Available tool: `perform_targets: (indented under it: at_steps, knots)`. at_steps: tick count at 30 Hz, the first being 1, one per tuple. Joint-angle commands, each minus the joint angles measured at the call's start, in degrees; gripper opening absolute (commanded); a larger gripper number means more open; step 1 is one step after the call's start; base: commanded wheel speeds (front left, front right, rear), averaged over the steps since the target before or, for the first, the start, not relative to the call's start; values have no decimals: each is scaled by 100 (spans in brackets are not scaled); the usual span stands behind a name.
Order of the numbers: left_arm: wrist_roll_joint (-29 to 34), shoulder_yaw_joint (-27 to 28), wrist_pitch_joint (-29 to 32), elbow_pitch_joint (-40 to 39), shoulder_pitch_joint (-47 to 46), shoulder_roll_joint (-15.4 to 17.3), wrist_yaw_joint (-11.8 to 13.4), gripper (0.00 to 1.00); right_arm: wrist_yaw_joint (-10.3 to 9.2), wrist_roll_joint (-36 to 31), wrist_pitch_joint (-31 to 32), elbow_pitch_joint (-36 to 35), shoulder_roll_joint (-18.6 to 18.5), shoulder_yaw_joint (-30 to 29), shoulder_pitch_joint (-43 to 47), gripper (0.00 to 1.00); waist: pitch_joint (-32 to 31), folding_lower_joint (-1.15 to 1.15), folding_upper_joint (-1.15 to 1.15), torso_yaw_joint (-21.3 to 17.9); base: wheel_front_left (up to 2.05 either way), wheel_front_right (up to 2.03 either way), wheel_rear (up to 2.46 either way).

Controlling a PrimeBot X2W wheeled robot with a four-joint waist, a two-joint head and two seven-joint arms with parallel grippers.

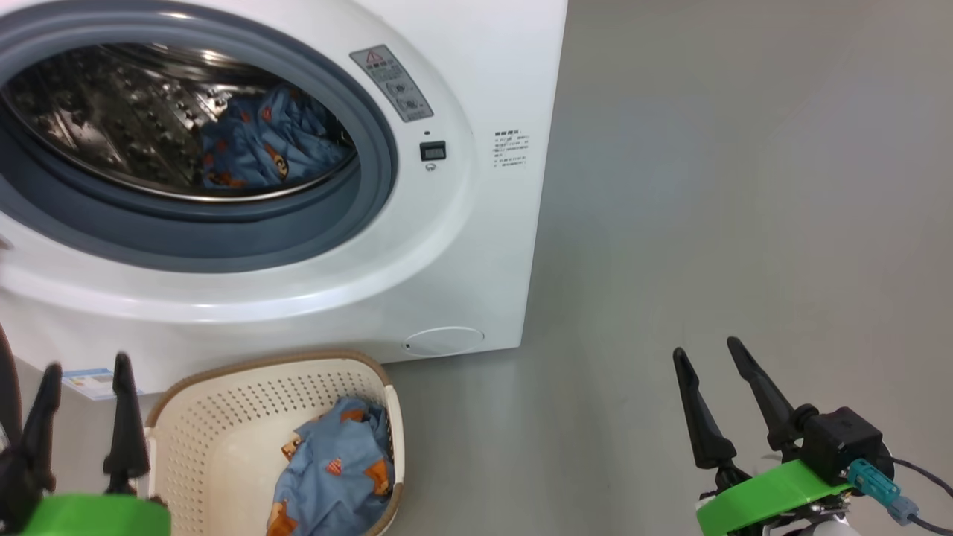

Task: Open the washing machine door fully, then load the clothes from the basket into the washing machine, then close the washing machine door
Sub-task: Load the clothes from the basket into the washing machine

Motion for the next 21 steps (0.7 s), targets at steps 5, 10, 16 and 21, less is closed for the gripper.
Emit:
perform_targets:
  at_steps: [5, 10, 16, 21]
  knots:
    - [-17, 309, -30, -364, 411, 24, 78, 100, 9, -36, -69, -169, -7, 160, 99, 100, -231, 0, 0, 4, 0, 0, 0]
    - [26, 281, -30, -436, 745, -59, 115, 100, 9, -74, -69, -189, -7, 152, 215, 100, -426, 0, 0, -11, 0, 0, 0]
    - [41, 207, -30, -486, 1100, -182, 219, 100, 9, -111, -69, -232, -7, 115, 381, 100, -654, 0, 0, -68, 0, 0, 0]
    - [57, 174, -30, -531, 1270, -207, 257, 100, 9, -134, -69, -293, -7, 130, 462, 100, -760, 0, 0, -107, 0, 0, 0]
